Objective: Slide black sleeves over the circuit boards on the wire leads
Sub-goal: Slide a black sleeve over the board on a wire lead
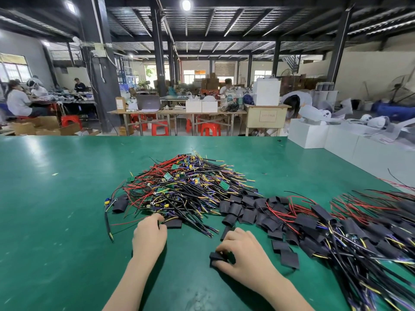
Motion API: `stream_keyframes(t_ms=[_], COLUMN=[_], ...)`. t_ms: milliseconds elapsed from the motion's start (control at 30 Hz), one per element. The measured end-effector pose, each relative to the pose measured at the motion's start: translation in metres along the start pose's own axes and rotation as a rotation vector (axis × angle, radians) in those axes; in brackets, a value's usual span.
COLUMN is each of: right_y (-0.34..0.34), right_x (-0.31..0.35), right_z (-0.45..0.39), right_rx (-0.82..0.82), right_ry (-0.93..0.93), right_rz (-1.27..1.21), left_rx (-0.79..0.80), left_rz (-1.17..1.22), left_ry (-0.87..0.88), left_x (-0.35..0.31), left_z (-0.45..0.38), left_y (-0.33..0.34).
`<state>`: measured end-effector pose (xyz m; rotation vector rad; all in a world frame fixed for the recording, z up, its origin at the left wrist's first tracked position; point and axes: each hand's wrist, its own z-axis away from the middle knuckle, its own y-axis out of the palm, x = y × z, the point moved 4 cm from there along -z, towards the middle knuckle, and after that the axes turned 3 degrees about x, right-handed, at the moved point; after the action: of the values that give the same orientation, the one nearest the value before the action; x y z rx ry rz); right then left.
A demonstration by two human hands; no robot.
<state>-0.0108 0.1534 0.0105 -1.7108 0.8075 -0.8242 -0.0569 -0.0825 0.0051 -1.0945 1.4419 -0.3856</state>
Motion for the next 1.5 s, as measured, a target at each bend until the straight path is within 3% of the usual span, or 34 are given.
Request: stream_keyframes(t_ms=[200, 400, 567, 733, 967, 1067, 1167, 1267, 1367, 1500], right_y=[-0.002, -0.003, -0.008, -0.013, -0.015, -0.020, -0.027, -0.031, -0.035, -0.043], right_x=[-0.001, -0.005, -0.008, -0.017, -0.027, -0.034, -0.042, -0.045, -0.047, -0.048], right_z=[0.002, 0.003, 0.005, 0.007, 0.009, 0.010, 0.011, 0.012, 0.014, 0.017], right_rx=[0.024, 0.050, -0.010, -0.082, -0.131, -0.185, -0.284, -0.353, -0.401, -0.468], right_ry=[-0.032, -0.041, 0.006, 0.082, 0.143, 0.181, 0.230, 0.267, 0.270, 0.232], right_rz=[-0.071, -0.148, -0.274, -0.331, -0.376, -0.377, -0.390, -0.405, -0.414, -0.441], left_rx=[-0.007, 0.223, -0.083, 0.067, -0.115, -0.243, -0.401, -0.268, 0.000, 0.155], left_rz=[0.113, 0.271, 0.075, -0.017, -0.075, 0.032, 0.398, 0.687, 0.705, 0.704], left_ry=[0.057, 0.133, 0.194, 0.375, 0.417, 0.437, 0.414, 0.296, 0.420, 0.542], left_x=[-0.023, -0.035, -0.019, -0.011, -0.014, -0.019, -0.018, -0.013, -0.026, -0.042], left_z=[0.015, 0.022, 0.011, 0.003, 0.005, 0.005, 0.007, 0.005, 0.010, 0.018], left_y=[-0.011, -0.008, -0.016, 0.003, -0.006, -0.019, -0.032, -0.028, -0.020, -0.019])
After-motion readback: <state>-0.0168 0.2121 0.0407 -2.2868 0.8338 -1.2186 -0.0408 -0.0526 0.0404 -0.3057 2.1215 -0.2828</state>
